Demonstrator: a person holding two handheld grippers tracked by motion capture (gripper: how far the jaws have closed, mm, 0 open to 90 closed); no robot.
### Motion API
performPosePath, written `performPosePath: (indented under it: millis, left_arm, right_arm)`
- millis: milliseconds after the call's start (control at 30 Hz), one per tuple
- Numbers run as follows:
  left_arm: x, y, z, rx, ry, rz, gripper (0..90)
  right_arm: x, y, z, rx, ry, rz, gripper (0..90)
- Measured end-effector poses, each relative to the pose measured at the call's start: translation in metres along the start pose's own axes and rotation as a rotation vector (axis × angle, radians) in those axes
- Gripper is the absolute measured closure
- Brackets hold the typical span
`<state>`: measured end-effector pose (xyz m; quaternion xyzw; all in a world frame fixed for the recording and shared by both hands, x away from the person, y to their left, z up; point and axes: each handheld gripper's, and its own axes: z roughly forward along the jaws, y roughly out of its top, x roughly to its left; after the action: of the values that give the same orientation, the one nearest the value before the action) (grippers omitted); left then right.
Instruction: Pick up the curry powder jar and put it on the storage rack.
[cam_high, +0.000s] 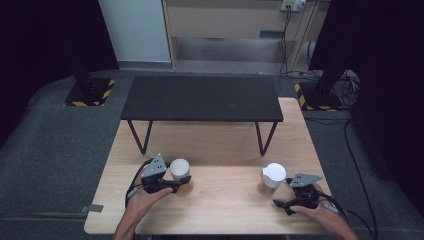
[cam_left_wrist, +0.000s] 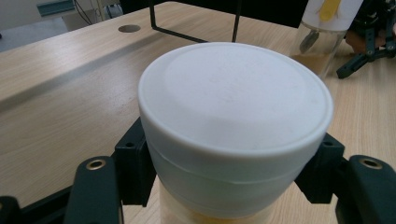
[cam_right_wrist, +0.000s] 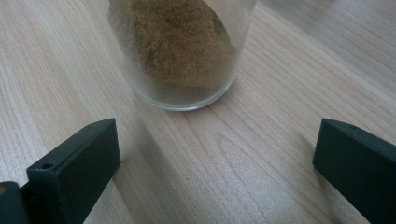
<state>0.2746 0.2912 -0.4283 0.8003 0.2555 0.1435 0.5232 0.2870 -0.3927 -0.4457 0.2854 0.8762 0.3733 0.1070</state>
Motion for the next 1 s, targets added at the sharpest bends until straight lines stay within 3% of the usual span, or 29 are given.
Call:
performPosePath:
  millis: [233,567,1000]
  left_arm:
    - [0.002,0.002,-0.009,-0.016,-0.023,0.013,33.5]
    - [0.004,0.008,-0.022,-0.027,-0.059,0.063,33.5]
    - [0.009,0.015,-0.023,-0.009,-0.124,0.105,33.5]
  right_arm:
    - [0.0,0.0,0.0,0.0,0.0,0.0,1.5]
    - [0.0,0.0,0.0,0.0,0.0,0.0,1.5]
    - [0.0,0.0,0.0,0.0,0.0,0.0,1.4]
